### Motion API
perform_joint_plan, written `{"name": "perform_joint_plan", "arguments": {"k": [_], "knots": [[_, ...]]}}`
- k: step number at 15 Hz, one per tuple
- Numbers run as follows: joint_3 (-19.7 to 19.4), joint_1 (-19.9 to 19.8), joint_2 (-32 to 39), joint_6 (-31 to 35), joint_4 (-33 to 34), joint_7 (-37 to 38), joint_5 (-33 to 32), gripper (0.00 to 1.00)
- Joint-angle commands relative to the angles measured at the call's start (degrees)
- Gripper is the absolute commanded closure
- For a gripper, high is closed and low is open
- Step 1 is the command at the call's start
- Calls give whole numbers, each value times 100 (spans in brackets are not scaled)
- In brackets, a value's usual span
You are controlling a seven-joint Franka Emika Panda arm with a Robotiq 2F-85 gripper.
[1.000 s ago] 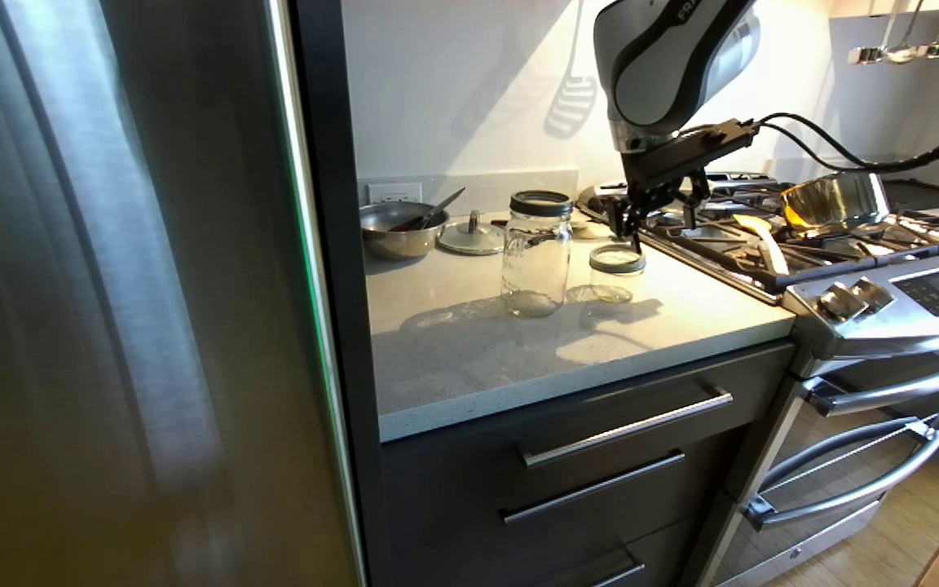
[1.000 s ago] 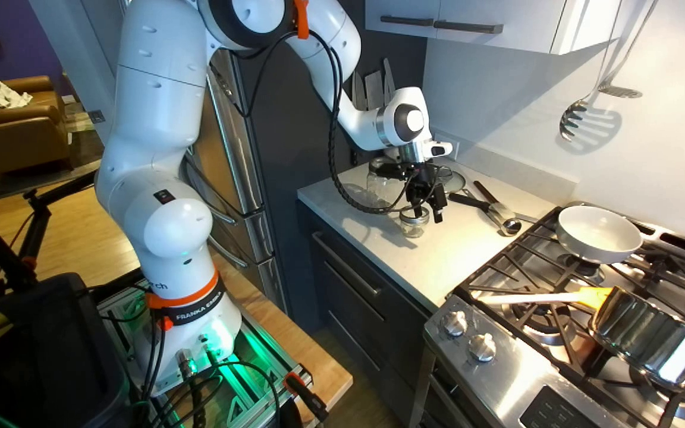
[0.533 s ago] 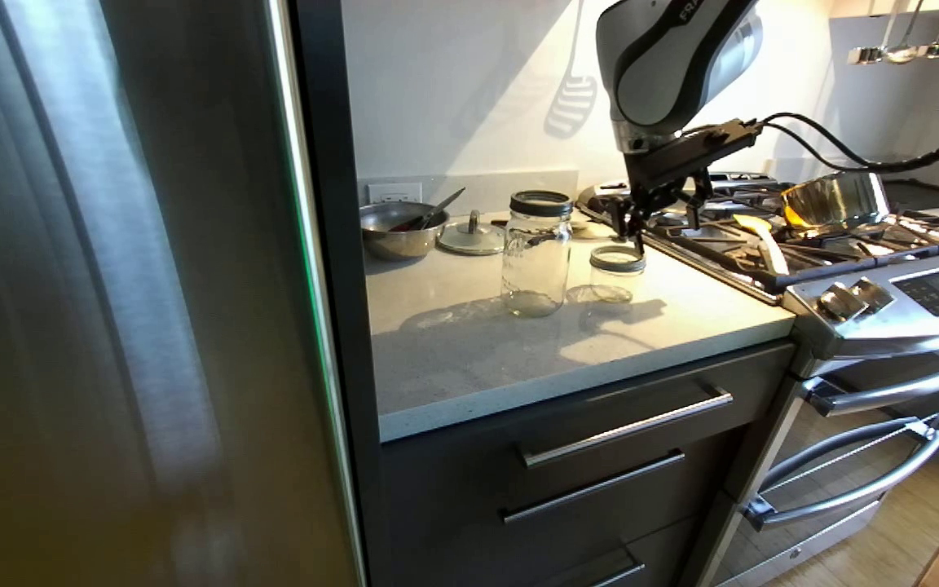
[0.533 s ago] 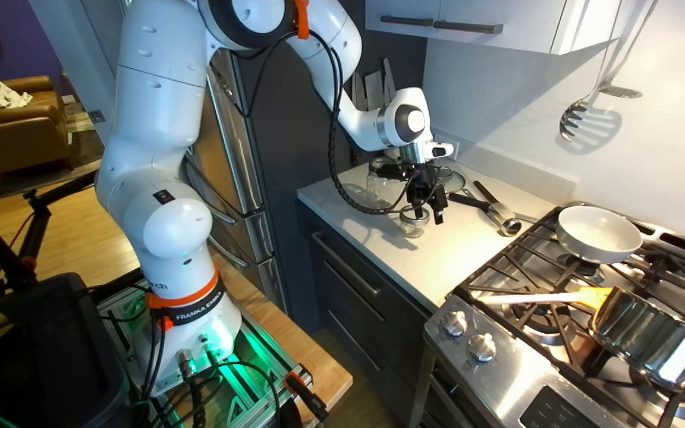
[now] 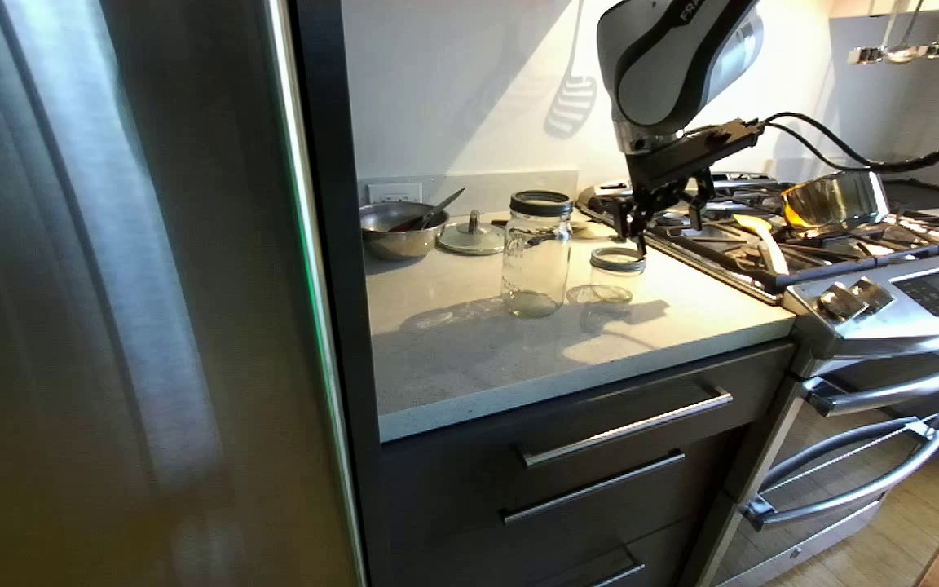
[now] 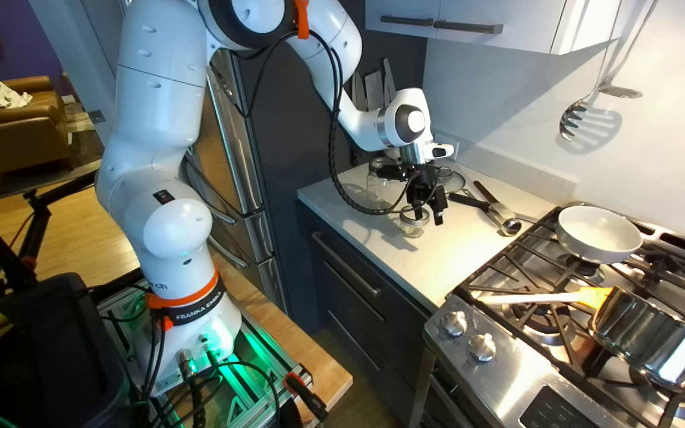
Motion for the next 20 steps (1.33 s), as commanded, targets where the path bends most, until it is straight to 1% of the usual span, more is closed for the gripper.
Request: {"name": "perform_joint_plan", "arguments": {"k": [1, 8, 14, 18, 20], "knots": [[39, -33, -115, -89, -155, -38, 76, 0], [39, -33, -158, -113, -198, -35, 72, 0], [90, -35, -249, 77, -233, -42, 81, 0], [70, -39, -410, 146, -216, -1, 20, 0], [106, -74, -549, 102, -221, -94, 84, 0]]}}
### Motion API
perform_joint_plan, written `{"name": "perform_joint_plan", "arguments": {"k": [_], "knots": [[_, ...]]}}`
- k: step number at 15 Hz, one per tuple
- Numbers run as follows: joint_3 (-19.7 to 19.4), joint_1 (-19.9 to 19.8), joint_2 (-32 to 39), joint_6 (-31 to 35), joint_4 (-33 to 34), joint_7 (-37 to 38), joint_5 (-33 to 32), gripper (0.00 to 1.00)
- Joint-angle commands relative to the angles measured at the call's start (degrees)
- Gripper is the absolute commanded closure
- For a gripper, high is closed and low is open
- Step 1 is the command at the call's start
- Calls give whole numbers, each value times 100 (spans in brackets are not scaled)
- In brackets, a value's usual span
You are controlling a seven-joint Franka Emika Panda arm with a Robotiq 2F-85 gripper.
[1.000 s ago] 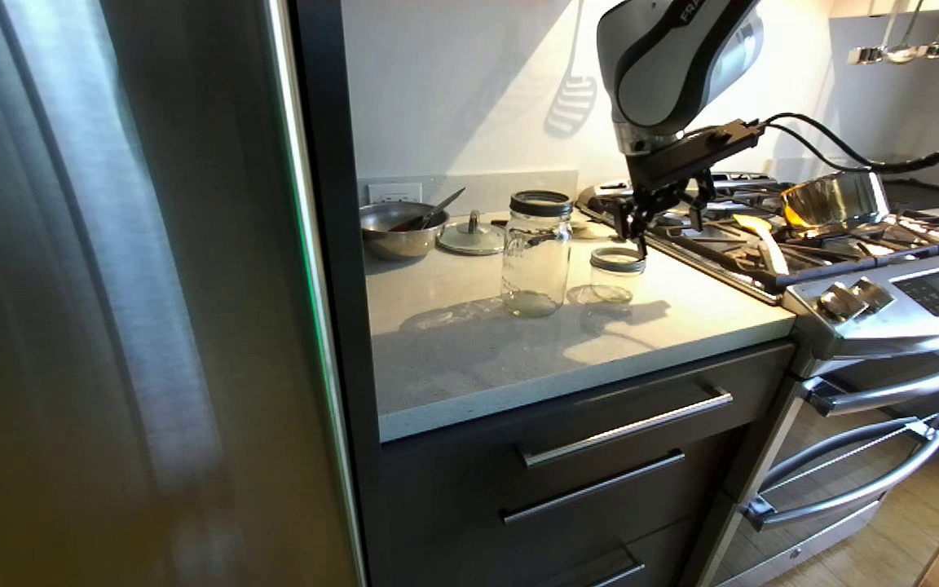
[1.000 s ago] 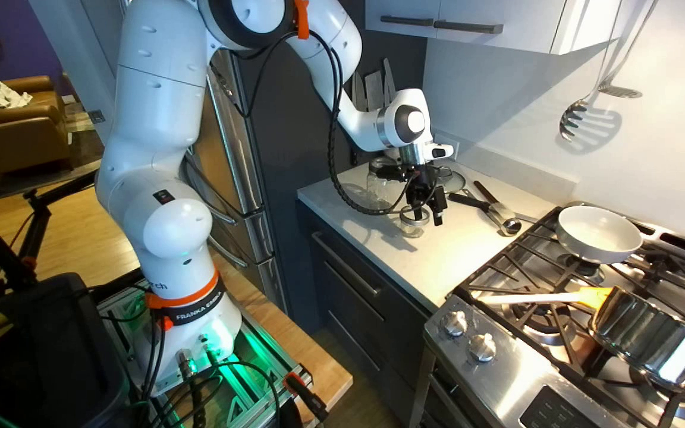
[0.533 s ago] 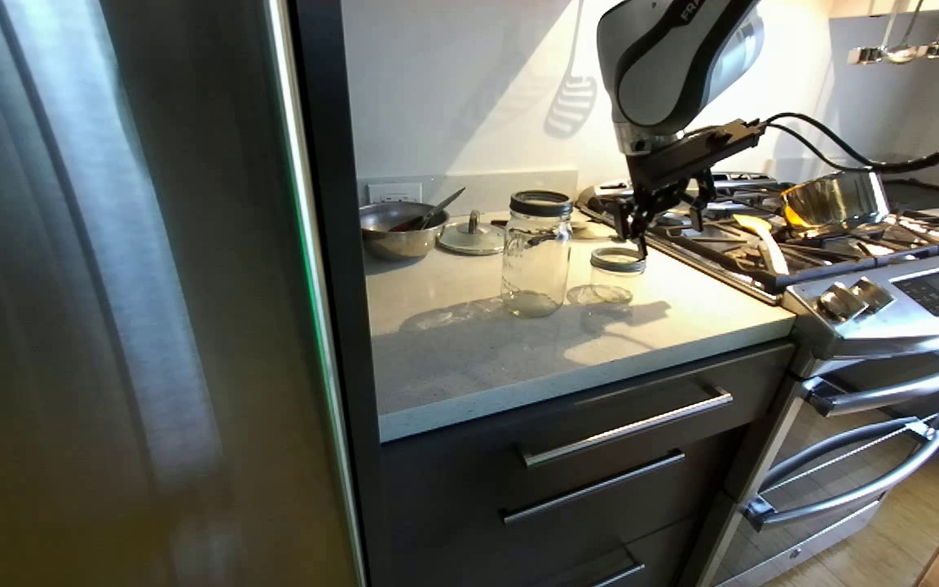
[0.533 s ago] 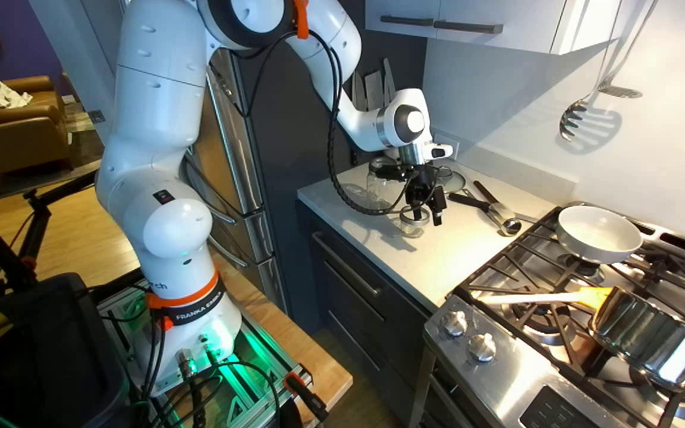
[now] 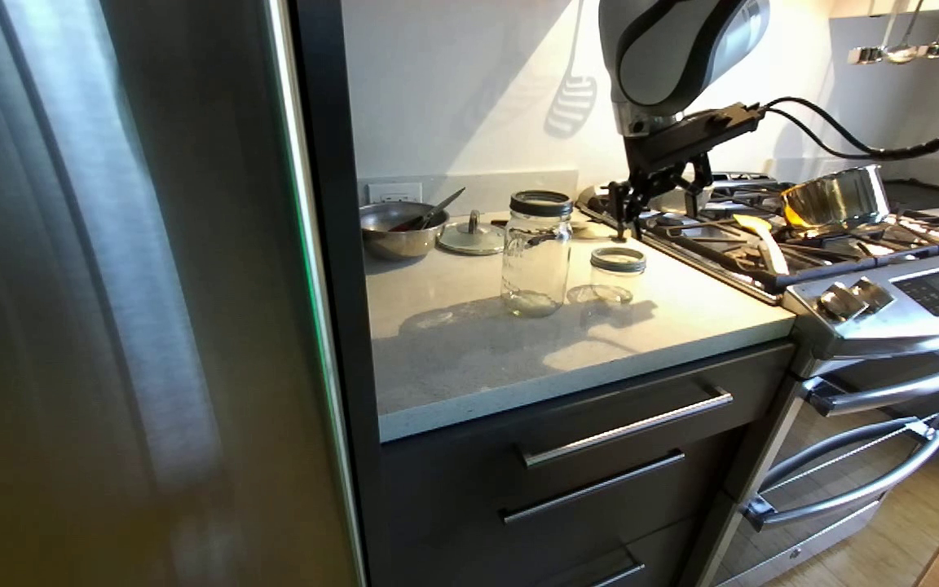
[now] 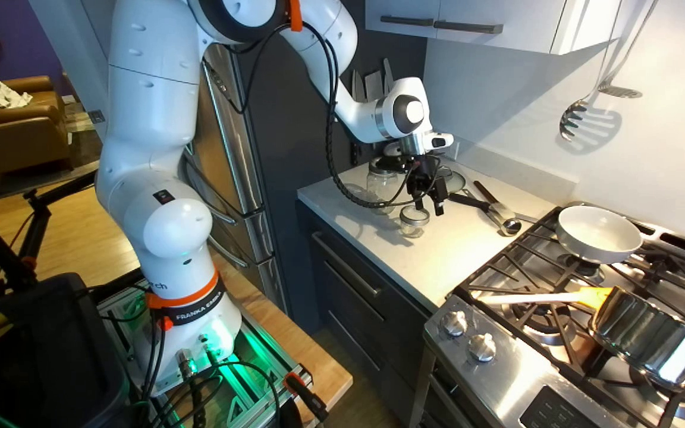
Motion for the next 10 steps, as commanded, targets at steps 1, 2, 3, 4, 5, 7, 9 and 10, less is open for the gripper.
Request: {"name": "perform_joint_plan", "arguments": {"k": [1, 2, 3, 4, 5, 7, 9, 10], "knots": [[100, -116, -394, 36, -191, -213, 160, 0], [143, -155, -506, 28, -220, -365, 222, 0], [184, -185, -633, 48, -251, -475, 305, 0], [225, -216, -721, 37, -260, -590, 410, 0], [280, -239, -858, -20, -293, -708, 553, 0], [369, -275, -1073, -64, -338, -943, 743, 0], [457, -315, -1286, -176, -368, -1144, 934, 0], [499, -337, -1364, -236, -365, -1248, 1034, 0]]}}
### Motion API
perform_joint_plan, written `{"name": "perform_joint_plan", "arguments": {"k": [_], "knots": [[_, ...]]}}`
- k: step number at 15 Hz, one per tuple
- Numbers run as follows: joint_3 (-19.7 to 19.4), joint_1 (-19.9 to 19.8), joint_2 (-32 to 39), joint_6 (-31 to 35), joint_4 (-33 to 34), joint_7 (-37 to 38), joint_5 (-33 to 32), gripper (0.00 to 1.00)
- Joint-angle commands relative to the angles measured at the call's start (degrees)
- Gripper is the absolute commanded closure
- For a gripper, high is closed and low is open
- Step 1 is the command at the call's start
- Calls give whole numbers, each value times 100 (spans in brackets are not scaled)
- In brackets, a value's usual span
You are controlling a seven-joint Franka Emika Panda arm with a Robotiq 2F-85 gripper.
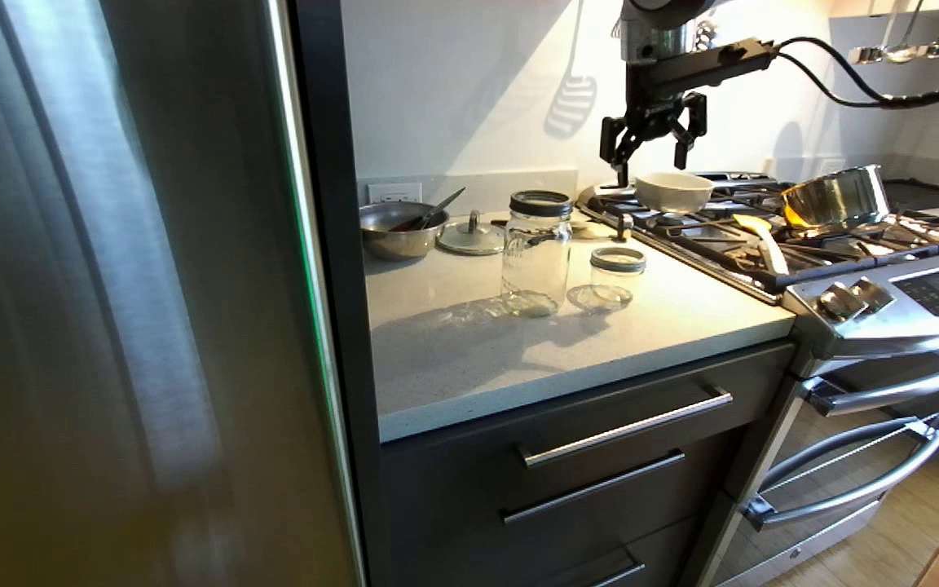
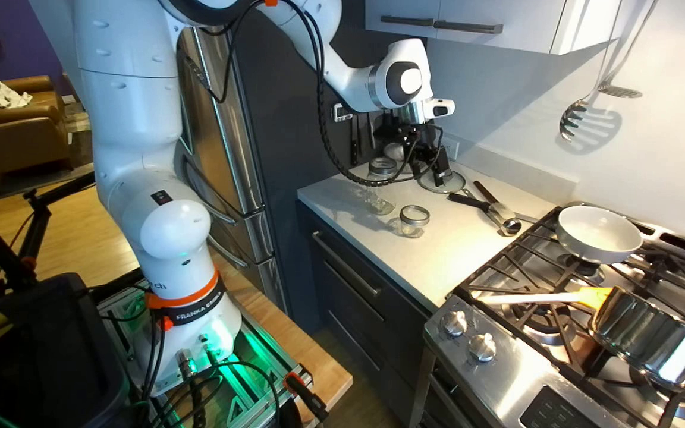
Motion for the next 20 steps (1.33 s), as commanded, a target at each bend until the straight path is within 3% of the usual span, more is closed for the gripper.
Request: {"name": "perform_joint_plan", "arguments": {"k": [1, 9, 14, 15, 20], "knots": [[243, -181, -522, -242, -259, -487, 459, 0], [415, -322, -1244, -1020, -316, -925, 1165, 0], [391, -431, -1649, -955, -409, -1138, 1191, 0], [442, -409, -1357, -947, -151, -962, 1091, 0], [438, -468, -1526, -946, -247, -1050, 1095, 0]]}}
